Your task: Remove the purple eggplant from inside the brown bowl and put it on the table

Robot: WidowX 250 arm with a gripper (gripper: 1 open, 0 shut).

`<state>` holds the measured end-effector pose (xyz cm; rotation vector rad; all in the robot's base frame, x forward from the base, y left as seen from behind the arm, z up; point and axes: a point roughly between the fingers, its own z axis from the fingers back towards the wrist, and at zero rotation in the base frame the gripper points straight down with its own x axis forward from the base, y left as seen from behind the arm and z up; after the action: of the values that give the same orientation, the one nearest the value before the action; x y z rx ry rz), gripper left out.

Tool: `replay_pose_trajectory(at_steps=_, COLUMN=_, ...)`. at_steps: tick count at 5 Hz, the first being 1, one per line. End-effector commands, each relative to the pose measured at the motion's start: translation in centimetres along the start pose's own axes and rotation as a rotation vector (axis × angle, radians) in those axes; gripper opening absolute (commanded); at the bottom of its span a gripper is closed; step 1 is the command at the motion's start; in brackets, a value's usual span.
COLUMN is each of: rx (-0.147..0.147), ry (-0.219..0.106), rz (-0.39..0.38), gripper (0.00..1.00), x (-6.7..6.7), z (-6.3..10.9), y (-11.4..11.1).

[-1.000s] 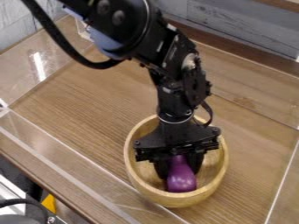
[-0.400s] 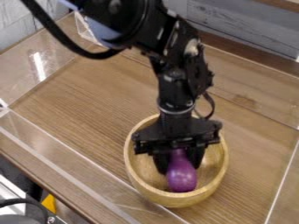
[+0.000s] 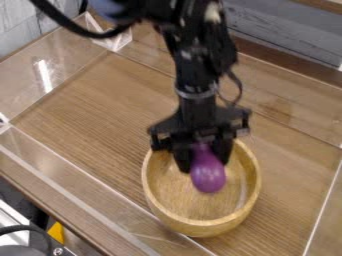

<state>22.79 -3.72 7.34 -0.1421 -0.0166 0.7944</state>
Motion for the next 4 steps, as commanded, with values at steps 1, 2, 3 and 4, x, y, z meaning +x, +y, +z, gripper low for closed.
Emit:
replay_pose_trajectory(at_steps=1, rx=-0.060, ry=-0.051, rz=0.055, gripper=0.00, x=2.2, z=2.4, y=-0.1)
replay_pose_trajectory(at_steps=2, rx=-0.066, ry=-0.080, rz=0.084, gripper=0.00, x=2.9, z=1.9, y=0.3)
replay_pose_trajectory(at_steps=3, rx=-0.061, ry=-0.106, rz=0.097, gripper=0.00, x=3.1, z=1.4, y=0.7)
replay_pose_trajectory(at_steps=4, rx=-0.057, ry=-0.127, rz=0.103, gripper=0.00, x=3.2, z=1.0, y=1.0)
